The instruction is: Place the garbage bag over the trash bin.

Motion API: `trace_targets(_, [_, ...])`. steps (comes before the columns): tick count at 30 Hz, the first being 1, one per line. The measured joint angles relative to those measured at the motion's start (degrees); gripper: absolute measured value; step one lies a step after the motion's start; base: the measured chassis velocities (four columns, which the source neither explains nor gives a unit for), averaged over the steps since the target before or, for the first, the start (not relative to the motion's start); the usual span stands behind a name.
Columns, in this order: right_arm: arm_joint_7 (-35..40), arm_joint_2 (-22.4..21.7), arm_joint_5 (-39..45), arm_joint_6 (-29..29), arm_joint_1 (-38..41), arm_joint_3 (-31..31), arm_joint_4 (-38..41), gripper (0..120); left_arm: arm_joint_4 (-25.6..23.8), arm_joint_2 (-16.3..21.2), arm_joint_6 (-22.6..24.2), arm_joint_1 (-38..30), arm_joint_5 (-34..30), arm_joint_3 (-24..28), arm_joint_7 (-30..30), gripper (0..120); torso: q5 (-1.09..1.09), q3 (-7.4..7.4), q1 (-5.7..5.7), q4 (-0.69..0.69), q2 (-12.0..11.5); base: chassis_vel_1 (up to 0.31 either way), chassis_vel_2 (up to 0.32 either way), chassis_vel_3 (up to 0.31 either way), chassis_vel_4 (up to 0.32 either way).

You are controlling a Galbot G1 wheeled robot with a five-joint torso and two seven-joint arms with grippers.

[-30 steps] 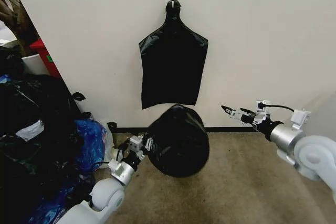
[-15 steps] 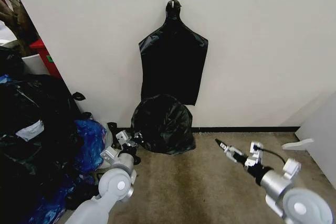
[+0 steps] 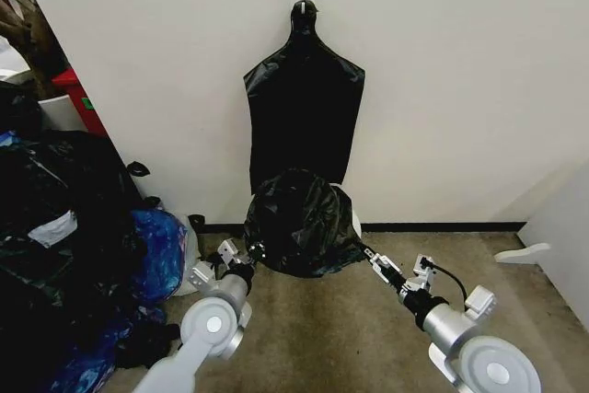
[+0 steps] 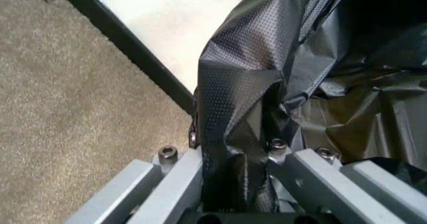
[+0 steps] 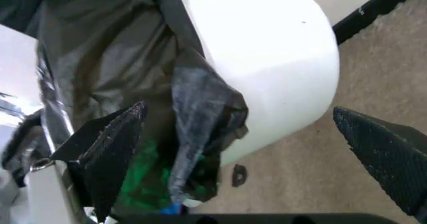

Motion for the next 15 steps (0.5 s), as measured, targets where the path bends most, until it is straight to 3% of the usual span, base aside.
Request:
trace_targets(12, [-5.08, 0.09, -14.86, 3.93, 0.91, -4.06, -9.13, 100, -3.66, 0.61, 1.08, 0.35, -1.25, -0.44, -4.06, 3, 0.02, 0.00, 0.01, 0.00, 0.00, 0.000, 0.000, 0.000, 0.000])
trace_targets(15, [-9.19, -0.27, -21.28, 9.11, 0.89, -5.34, -14.76, 100, -5.62, 1.16, 1.85, 0.61, -3.91, -0.53, -6.17, 3, 0.02, 0.00, 0.01, 0.00, 0.00, 0.000, 0.000, 0.000, 0.000])
